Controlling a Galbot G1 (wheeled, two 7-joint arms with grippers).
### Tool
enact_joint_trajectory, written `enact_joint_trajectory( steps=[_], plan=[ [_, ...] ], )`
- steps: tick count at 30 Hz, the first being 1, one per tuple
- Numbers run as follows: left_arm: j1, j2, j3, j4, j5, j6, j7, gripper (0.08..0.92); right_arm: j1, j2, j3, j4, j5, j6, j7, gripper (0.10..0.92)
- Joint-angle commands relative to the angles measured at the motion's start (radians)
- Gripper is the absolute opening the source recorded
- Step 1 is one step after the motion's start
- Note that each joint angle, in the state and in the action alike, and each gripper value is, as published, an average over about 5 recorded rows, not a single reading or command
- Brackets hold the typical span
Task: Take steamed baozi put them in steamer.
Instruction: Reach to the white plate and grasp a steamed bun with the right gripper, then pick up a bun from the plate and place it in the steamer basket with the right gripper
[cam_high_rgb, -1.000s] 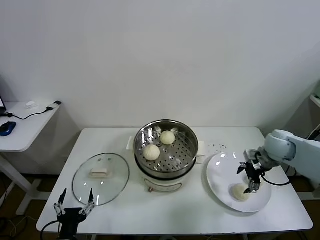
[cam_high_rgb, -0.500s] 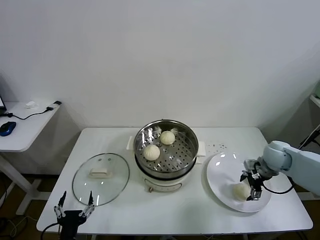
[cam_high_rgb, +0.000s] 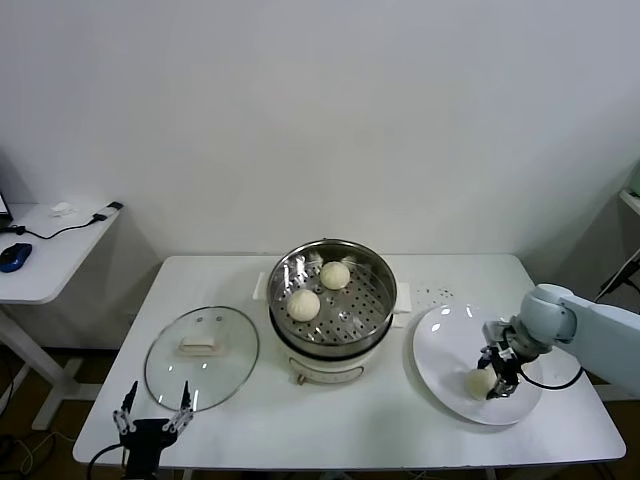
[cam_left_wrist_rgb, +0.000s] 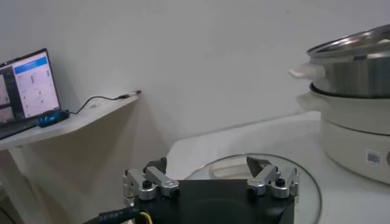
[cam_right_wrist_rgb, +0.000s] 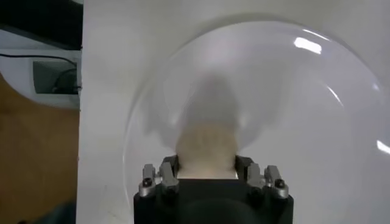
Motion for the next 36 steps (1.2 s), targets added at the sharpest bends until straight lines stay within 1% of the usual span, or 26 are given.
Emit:
enact_joint_trajectory(
  steps=[1,7,10,13,18,23,29,36],
  plan=[
    [-0.001,-0.002,0.005,0.002,0.004,-0.001,0.001,0.823,0.007,0.004,-0.002,-0.005,-0.001,0.003,-0.004,0.577],
    [0.002,0.000,0.005,0.000,0.004,-0.002,0.001,0.823,0.078,-0.005,-0.028,0.007,0.019,0.025,-0.014,0.560],
    [0.002,0.002,0.005,-0.001,0.004,-0.001,0.001,0.823,0.222,0.006,-0.101,0.016,0.028,0.084,-0.041,0.560],
    [0.001,0.002,0.006,-0.003,0.004,0.000,0.001,0.823,0.425,0.051,-0.222,0.016,0.019,0.204,-0.083,0.560],
    [0.006,0.000,0.005,-0.007,0.005,0.000,0.001,0.823,0.754,0.183,-0.402,0.005,-0.028,0.479,-0.152,0.560],
    [0.009,0.002,0.003,-0.006,0.006,0.001,0.001,0.823,0.923,0.337,-0.445,-0.006,-0.109,0.710,-0.167,0.563],
    [0.007,0.001,0.009,-0.008,0.011,0.007,0.001,0.823,0.931,0.513,-0.380,-0.006,-0.138,0.834,-0.151,0.570],
    [0.023,0.006,0.011,-0.015,0.009,0.009,0.002,0.823,0.771,0.678,-0.283,-0.008,-0.251,0.881,-0.122,0.569]
  ],
)
